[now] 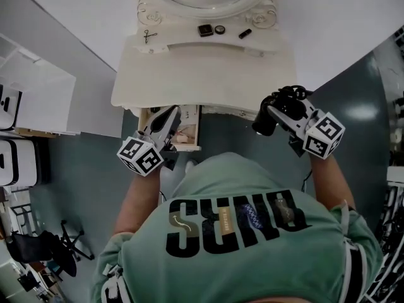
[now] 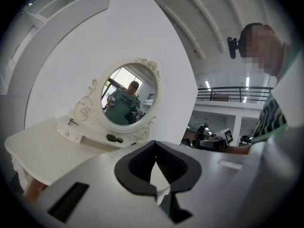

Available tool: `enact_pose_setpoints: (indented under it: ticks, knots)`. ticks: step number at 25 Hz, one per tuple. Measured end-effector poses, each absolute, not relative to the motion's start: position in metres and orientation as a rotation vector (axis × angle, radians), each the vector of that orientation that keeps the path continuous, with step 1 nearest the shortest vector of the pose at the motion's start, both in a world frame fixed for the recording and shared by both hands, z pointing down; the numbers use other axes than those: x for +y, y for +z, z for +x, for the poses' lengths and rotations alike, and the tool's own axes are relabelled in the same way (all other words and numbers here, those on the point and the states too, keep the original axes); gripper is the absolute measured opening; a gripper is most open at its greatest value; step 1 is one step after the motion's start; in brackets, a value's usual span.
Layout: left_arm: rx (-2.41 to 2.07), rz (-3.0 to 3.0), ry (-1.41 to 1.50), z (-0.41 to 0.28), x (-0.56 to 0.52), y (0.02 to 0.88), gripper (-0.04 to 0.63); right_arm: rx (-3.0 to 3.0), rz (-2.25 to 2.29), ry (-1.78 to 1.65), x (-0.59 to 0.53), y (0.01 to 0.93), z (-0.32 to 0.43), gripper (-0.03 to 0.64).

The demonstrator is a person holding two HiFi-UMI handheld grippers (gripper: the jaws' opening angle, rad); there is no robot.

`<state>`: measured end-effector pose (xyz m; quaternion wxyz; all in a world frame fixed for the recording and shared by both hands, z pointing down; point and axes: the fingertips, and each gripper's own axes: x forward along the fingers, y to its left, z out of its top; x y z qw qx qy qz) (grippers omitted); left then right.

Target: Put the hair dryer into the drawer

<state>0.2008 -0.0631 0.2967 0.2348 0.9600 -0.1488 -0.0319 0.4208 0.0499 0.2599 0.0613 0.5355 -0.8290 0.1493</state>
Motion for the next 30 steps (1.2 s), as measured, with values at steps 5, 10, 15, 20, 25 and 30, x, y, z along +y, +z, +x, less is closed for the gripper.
enact_pose_setpoints:
  ticks: [5, 10, 15, 20, 25, 30]
  knots:
    - [-0.531, 2.607, -0.101, 0.153, -0.078, 0.311, 0.009, -2.54, 1.399, 0.416, 0.002, 0.269, 0.374, 0.173]
    - [-0.695, 2.516, -0.122, 0.085, -0.08, 0.335, 0.009, -2.569, 1.125, 0.408, -0.048, 0.298, 0.301, 0.173]
    - [-0.812, 2.44, -0.14, 0.02, -0.083, 0.363, 0.009, -2.548, 0.911, 0.431, -0.09, 0.346, 0.225, 0.172]
    - [-0.917, 2.35, -0.154, -0.042, -0.076, 0.391, 0.009, -2.463, 0.695, 0.449, -0.117, 0.409, 0.15, 0.17]
    - [-0.981, 2.273, -0.162, -0.094, -0.071, 0.421, 0.009, -2.305, 0.536, 0.441, -0.133, 0.485, 0.1, 0.169]
    - [-1.028, 2.195, -0.178, -0.13, -0.062, 0.446, 0.009, -2.126, 0.416, 0.431, -0.136, 0.556, 0.073, 0.167]
